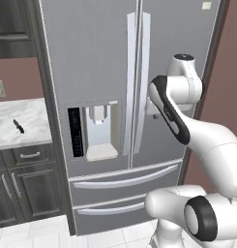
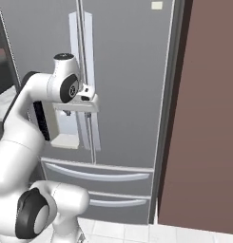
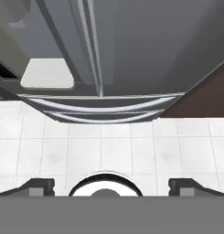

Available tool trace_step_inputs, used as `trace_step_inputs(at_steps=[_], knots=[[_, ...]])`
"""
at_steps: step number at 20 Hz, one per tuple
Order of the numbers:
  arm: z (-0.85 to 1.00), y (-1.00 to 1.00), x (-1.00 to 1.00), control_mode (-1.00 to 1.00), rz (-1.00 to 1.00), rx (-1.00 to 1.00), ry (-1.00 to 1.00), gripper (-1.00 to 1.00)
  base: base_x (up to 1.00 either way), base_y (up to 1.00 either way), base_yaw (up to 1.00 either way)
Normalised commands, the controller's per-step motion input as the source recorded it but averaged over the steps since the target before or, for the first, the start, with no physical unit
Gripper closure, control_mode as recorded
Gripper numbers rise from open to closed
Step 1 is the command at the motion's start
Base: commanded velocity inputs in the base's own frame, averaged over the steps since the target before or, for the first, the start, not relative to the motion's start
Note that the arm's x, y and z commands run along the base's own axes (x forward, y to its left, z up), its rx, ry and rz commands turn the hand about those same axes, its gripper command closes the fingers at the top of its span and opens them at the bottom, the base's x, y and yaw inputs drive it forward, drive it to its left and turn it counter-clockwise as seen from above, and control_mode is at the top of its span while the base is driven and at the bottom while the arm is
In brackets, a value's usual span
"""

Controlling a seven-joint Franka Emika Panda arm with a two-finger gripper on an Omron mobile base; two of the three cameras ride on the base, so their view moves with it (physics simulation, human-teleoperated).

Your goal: Retrieve the butter from the fridge and place it on a plate on the dining table. Then retrieve the butter knife by the fridge and place it near the plate.

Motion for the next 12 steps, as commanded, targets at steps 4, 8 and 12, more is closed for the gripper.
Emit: trace_step_inputs(at_steps=[4,8,12], knots=[[0.0,0.0,0.0,1.0,0.0,0.0,0.0,-1.0,0.0,0.37,0.0],[0.0,0.0,0.0,1.0,0.0,0.0,0.0,-1.0,0.0,0.0,0.01],[0.0,0.0,0.0,1.0,0.0,0.0,0.0,-1.0,-0.41,-0.05,0.0]])
